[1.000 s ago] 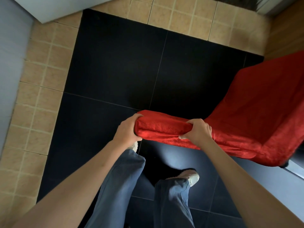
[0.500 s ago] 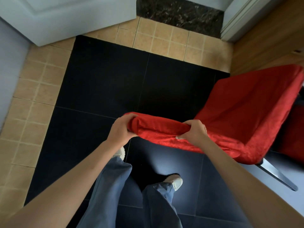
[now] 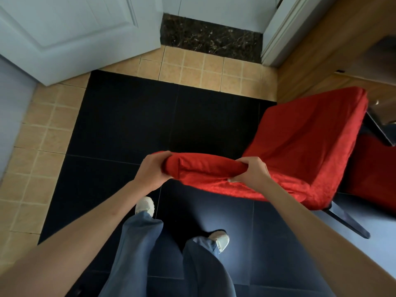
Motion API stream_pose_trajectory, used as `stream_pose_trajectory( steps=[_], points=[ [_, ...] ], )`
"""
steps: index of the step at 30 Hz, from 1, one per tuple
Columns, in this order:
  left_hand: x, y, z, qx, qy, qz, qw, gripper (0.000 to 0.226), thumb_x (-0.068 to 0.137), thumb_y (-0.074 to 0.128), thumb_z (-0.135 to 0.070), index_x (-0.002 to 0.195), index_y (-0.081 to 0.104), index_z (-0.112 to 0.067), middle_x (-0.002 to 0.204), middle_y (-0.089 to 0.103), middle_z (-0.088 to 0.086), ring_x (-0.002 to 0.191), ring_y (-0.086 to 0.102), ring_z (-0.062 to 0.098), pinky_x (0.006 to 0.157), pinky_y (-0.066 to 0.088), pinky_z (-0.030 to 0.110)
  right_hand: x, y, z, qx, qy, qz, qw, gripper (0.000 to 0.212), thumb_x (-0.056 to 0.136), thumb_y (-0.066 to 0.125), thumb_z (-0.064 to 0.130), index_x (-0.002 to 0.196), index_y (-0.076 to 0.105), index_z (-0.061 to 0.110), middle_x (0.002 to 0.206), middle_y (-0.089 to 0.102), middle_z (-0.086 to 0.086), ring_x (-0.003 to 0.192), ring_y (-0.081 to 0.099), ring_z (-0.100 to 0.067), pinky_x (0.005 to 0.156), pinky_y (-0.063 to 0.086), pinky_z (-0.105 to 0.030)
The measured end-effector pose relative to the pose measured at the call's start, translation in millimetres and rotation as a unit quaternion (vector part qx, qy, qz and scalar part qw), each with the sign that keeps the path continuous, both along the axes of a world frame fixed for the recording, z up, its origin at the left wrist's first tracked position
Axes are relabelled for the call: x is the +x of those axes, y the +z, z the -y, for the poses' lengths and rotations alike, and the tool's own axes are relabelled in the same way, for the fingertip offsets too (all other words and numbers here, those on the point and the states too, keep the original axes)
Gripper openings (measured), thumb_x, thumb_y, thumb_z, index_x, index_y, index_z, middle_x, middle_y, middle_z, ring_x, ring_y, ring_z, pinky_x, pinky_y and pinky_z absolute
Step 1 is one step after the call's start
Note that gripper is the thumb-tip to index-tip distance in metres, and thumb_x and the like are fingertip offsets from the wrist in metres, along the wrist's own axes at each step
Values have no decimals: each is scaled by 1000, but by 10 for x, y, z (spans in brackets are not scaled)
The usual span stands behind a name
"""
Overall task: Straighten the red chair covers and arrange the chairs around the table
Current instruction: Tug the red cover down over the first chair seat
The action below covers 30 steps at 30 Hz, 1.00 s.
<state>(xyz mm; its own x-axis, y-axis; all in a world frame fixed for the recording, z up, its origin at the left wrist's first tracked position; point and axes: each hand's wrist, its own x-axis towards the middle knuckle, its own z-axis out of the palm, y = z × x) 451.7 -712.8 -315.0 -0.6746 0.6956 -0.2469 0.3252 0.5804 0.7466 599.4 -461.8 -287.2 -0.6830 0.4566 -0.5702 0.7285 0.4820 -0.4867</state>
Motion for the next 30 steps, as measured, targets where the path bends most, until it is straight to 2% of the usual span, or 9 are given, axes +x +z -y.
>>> stream_pose_trajectory(
  steps=[2,4,7,9,11,14,19,24,30],
  points=[
    [48,118,-68,-8,-11,-3,1000,21,71,80,-20,88,68,-21,71,65,-10,69,62,7,81,53,45,113,60,-72,-3,-9,-10,1000,49,50,93,25,94,72,31,77,62,22,81,61,-4,70,44,-18],
    [112,215,-125,-26,-25,-19,999,20,71,80,-27,78,62,-30,63,60,-14,65,58,4,96,45,50,231,136,-140,-11,-15,-20,1000,50,50,93,23,93,71,33,79,63,22,79,58,4,63,39,-9],
    [250,379,-217,-28,-39,-38,998,29,69,80,-35,69,52,-37,57,55,-16,63,56,1,107,32,52,407,276,-250,-7,-5,-32,999,51,51,93,23,90,65,39,81,61,24,79,56,4,63,36,-6],
    [364,460,-260,-29,-37,-47,998,24,67,81,-38,72,60,-28,60,60,-13,65,60,4,108,29,51,508,374,-280,5,12,-36,999,54,52,93,27,93,61,40,84,59,24,83,56,0,68,38,-8],
    [467,523,-286,-34,-35,-53,997,28,65,82,-41,74,65,-20,63,63,-10,67,62,7,108,27,50,572,448,-250,16,38,-32,999,60,51,92,34,103,62,39,92,60,20,92,55,-6,81,44,-19],
    [575,588,-325,-41,-51,-56,996,36,61,82,-50,75,66,-21,65,65,-10,70,63,6,108,26,49,603,550,-147,23,74,-25,997,62,51,90,42,106,62,38,91,60,17,92,55,-9,89,45,-29],
    [632,645,-348,-34,-90,-58,994,36,60,81,-56,73,62,-28,65,63,-14,71,59,-1,109,25,53,695,649,-80,35,14,-54,998,47,49,94,37,83,62,33,76,58,21,80,56,-4,82,48,-24],
    [580,715,-231,-54,-134,-64,987,36,60,80,-59,75,56,-37,71,62,-18,77,57,-2,111,21,54,737,690,102,32,-24,-63,997,60,46,95,32,99,71,19,81,58,20,90,58,-7,86,44,-21],
    [513,818,143,-67,-151,-72,984,37,59,81,-59,76,55,-38,71,60,-18,73,52,-7,111,22,52,732,800,524,24,-35,-61,997,63,47,95,32,103,71,18,86,59,16,94,57,-7,90,44,-22]
  ],
)
